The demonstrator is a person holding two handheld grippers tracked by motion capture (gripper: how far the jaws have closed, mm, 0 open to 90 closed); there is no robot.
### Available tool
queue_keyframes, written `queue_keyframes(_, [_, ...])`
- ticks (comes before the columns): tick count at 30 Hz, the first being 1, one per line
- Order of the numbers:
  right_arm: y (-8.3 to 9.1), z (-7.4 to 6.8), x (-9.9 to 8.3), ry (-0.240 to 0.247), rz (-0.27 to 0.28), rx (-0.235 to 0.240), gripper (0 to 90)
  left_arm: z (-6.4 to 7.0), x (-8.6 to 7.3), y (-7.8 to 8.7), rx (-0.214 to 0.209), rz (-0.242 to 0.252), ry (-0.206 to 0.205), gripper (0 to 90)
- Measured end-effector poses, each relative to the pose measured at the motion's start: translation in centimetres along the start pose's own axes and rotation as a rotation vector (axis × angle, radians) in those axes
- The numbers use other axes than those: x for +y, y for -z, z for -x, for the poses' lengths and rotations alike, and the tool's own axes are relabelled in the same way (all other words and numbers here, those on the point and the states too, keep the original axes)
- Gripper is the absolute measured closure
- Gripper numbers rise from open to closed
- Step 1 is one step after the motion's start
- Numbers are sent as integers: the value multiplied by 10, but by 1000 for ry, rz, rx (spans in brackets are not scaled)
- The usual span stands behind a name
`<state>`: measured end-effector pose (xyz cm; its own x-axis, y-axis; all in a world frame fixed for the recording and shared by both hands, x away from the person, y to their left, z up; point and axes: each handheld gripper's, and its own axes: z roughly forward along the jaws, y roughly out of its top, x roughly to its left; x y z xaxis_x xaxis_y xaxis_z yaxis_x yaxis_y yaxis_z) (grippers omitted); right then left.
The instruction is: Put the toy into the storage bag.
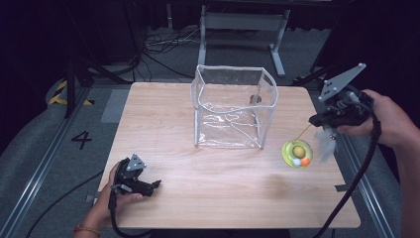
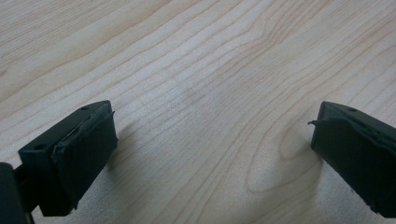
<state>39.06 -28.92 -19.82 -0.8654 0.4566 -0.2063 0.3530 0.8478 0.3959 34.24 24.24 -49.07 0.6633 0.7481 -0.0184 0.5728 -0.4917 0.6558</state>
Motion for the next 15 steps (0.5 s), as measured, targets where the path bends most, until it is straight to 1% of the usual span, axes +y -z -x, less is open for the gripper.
queue_keyframes(5, [17,15,11,-9,-2,-24,884,0,0,0,0,0,0,5])
queue_keyframes(9, [26,27,20,-22,-17,-49,884,0,0,0,0,1,-1,5])
queue_keyframes(10, [29,30,23,-25,-25,-62,884,0,0,0,-2,2,6,5])
queue_keyframes(11, [32,34,26,-32,-22,-67,884,0,0,0,8,5,-3,5])
queue_keyframes(15, [44,46,38,-50,-14,-99,883,0,0,0,7,3,-4,5])
